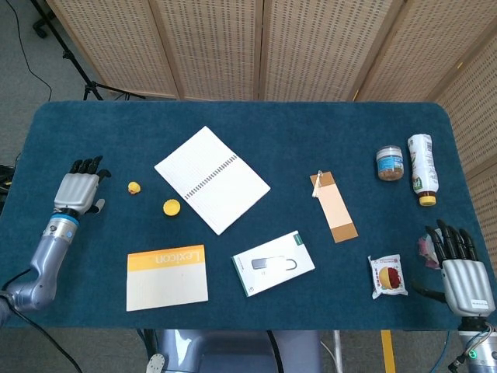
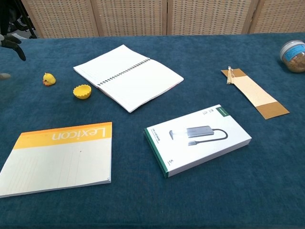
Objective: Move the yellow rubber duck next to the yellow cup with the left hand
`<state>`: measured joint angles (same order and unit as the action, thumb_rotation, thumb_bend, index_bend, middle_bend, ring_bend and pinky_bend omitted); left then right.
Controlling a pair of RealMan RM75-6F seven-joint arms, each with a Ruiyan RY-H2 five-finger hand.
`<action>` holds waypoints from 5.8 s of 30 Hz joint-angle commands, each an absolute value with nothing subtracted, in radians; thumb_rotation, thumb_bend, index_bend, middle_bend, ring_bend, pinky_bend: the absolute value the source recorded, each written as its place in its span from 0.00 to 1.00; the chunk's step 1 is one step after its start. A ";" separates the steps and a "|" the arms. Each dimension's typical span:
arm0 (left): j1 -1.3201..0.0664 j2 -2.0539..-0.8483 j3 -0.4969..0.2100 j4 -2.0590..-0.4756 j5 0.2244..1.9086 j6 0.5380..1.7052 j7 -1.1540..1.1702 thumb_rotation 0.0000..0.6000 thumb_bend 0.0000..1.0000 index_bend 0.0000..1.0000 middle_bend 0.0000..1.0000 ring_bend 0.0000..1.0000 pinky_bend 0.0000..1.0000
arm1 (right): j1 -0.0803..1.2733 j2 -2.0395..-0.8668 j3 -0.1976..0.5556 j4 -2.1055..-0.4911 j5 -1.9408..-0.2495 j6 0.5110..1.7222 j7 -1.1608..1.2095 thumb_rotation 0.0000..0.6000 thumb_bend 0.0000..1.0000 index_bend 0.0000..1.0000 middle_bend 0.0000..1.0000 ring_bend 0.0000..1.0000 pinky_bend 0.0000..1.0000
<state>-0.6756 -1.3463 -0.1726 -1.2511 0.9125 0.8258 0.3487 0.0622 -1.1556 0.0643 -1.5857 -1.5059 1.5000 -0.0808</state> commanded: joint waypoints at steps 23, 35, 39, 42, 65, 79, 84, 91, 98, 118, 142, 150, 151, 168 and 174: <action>-0.737 -1.465 -0.188 -1.104 0.912 0.755 0.275 1.00 0.38 0.29 0.00 0.00 0.00 | 0.063 -1.160 0.068 -1.571 -1.513 1.511 -0.057 1.00 0.00 0.00 0.00 0.00 0.00; -0.758 -1.525 -0.186 -1.026 0.894 0.731 0.279 1.00 0.39 0.30 0.00 0.00 0.00 | 0.062 -1.161 0.069 -1.568 -1.514 1.515 -0.051 1.00 0.00 0.00 0.00 0.00 0.00; -0.761 -1.536 -0.188 -1.015 0.899 0.732 0.276 1.00 0.39 0.32 0.00 0.00 0.00 | 0.062 -1.160 0.070 -1.568 -1.513 1.515 -0.050 1.00 0.00 0.00 0.00 0.00 0.00; -0.763 -1.543 -0.190 -1.007 0.903 0.737 0.275 1.00 0.40 0.33 0.00 0.00 0.00 | 0.061 -1.160 0.069 -1.567 -1.515 1.516 -0.049 1.00 0.00 0.00 0.00 0.00 0.00; -0.784 -1.603 -0.204 -0.941 0.905 0.729 0.284 1.00 0.42 0.36 0.00 0.00 0.00 | 0.060 -1.161 0.069 -1.564 -1.520 1.523 -0.044 1.00 0.00 0.00 0.00 0.00 0.00; -0.787 -1.623 -0.204 -0.928 0.895 0.724 0.305 1.00 0.43 0.38 0.00 0.00 0.00 | 0.055 -1.162 0.070 -1.558 -1.528 1.537 -0.033 1.00 0.00 0.00 0.00 0.00 0.00; -0.786 -1.622 -0.204 -0.927 0.895 0.727 0.311 1.00 0.44 0.39 0.00 0.00 0.00 | 0.055 -1.162 0.071 -1.557 -1.527 1.538 -0.030 1.00 0.00 0.00 0.00 0.00 0.00; -0.784 -1.609 -0.204 -0.936 0.885 0.728 0.328 1.00 0.44 0.39 0.00 0.00 0.00 | 0.055 -1.162 0.071 -1.557 -1.528 1.537 -0.030 1.00 0.00 0.00 0.00 0.00 0.00; -0.783 -1.602 -0.203 -0.939 0.870 0.725 0.348 1.00 0.45 0.39 0.00 0.00 0.00 | 0.053 -1.161 0.071 -1.557 -1.530 1.542 -0.027 1.00 0.00 0.00 0.00 0.00 0.00; -0.778 -1.629 -0.217 -0.913 0.916 0.757 0.295 1.00 0.51 0.54 0.00 0.00 0.00 | 0.051 -1.164 0.070 -1.548 -1.542 1.553 -0.014 1.00 0.00 0.00 0.00 0.00 0.00; -0.772 -1.485 -0.220 -1.305 0.993 0.931 0.421 1.00 0.51 0.55 0.00 0.00 0.00 | 0.044 -1.161 0.068 -1.550 -1.550 1.566 -0.006 1.00 0.00 0.00 0.00 0.00 0.00; -0.788 -1.510 -0.180 -1.336 1.010 0.967 0.532 1.00 0.51 0.55 0.00 0.00 0.00 | 0.040 -1.157 0.070 -1.545 -1.551 1.575 0.014 1.00 0.00 0.00 0.00 0.00 0.00; -0.788 -1.515 -0.176 -1.337 1.010 0.971 0.542 1.00 0.51 0.55 0.00 0.00 0.00 | 0.040 -1.156 0.070 -1.545 -1.552 1.576 0.016 1.00 0.00 0.00 0.00 0.00 0.00; -0.781 -1.551 -0.126 -1.325 1.021 0.998 0.628 1.00 0.51 0.55 0.00 0.00 0.00 | 0.035 -1.157 0.072 -1.539 -1.559 1.589 0.026 1.00 0.00 0.00 0.00 0.00 0.00; -0.781 -1.577 -0.126 -1.294 1.026 0.997 0.620 1.00 0.51 0.55 0.00 0.00 0.00 | 0.035 -1.157 0.073 -1.539 -1.557 1.589 0.028 1.00 0.00 0.00 0.00 0.00 0.00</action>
